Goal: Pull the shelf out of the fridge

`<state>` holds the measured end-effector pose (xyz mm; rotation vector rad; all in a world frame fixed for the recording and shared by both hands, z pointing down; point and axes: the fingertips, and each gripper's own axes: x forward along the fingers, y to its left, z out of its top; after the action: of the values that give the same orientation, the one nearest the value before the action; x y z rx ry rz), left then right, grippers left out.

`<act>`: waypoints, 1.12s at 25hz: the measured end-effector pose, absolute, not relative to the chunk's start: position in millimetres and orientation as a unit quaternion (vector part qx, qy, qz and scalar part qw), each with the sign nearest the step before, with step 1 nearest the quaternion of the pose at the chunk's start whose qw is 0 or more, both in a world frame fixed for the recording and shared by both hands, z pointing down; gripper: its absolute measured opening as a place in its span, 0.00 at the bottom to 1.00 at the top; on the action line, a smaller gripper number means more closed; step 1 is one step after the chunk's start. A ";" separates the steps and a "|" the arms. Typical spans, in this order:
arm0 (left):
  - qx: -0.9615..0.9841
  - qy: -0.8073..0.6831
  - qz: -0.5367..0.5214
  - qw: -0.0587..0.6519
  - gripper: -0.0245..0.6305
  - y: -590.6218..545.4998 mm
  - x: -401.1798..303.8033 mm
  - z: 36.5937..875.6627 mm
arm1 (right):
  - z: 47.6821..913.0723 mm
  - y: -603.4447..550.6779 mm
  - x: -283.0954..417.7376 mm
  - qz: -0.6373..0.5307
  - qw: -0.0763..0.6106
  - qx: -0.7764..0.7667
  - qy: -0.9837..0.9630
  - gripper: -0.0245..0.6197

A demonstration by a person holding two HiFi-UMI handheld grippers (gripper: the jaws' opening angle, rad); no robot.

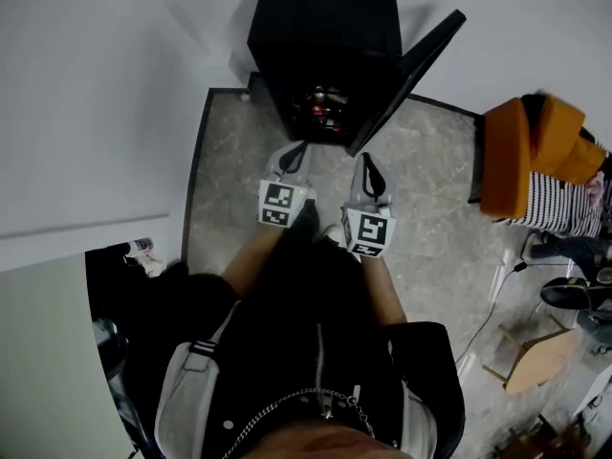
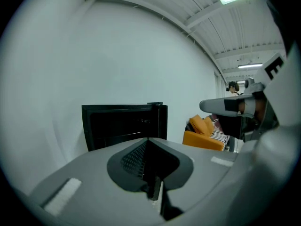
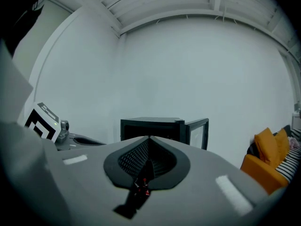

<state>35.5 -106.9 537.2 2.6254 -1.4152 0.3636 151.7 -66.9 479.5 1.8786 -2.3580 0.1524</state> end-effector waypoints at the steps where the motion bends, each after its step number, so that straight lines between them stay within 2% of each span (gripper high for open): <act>1: 0.872 -0.470 0.119 0.070 0.05 -113.9 32.8 537.7 | 478.2 -74.1 148.3 0.047 0.062 0.619 -0.782 0.04; 18: 0.858 -0.489 0.072 0.137 0.05 -262.7 -1.4 576.2 | 464.3 -194.9 106.6 0.015 0.082 0.610 -0.788 0.04; 28: 0.856 -0.490 0.051 0.158 0.05 -298.4 -4.3 591.6 | 480.2 -216.8 94.8 0.044 0.090 0.627 -0.772 0.04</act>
<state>-4.3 -298.4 591.6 2.4489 -1.4005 0.1468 94.8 -216.8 480.2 1.8650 -2.2972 0.1315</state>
